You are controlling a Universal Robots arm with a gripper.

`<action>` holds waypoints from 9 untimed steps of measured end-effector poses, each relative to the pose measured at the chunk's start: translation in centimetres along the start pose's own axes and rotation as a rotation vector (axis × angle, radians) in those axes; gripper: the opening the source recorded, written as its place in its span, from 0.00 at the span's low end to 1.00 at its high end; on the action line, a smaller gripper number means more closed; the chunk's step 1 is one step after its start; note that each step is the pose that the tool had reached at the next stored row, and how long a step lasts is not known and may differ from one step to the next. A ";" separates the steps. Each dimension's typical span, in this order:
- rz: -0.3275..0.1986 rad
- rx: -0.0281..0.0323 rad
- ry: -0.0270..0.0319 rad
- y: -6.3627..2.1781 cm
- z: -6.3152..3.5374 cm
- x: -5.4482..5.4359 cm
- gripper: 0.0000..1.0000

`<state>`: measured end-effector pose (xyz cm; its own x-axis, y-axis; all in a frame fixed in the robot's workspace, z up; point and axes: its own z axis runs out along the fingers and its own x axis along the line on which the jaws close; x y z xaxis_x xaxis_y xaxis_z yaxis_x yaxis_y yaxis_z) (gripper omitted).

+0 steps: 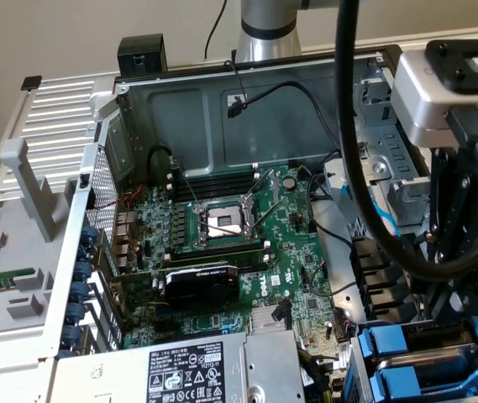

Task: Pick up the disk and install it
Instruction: 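Insert the first disk wire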

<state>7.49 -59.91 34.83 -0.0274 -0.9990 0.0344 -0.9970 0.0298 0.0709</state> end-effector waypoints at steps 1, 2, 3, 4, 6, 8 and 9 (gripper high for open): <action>0.000 0.0001 0.0000 0.01 0.01 0.0 0.17; 0.000 0.0009 -0.0002 0.05 0.03 0.0 0.17; 0.000 0.0021 -0.0002 0.06 0.05 0.0 0.17; 0.000 0.0034 -0.0002 0.07 0.07 0.0 0.17; 0.000 0.0057 -0.0003 0.08 0.10 0.0 0.17; 0.000 0.0071 -0.0003 0.14 0.13 0.0 0.17; 0.000 0.0072 -0.0004 0.15 0.15 0.1 0.17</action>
<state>7.33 -59.96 34.69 -0.0272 -0.9991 0.0340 -0.9975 0.0293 0.0637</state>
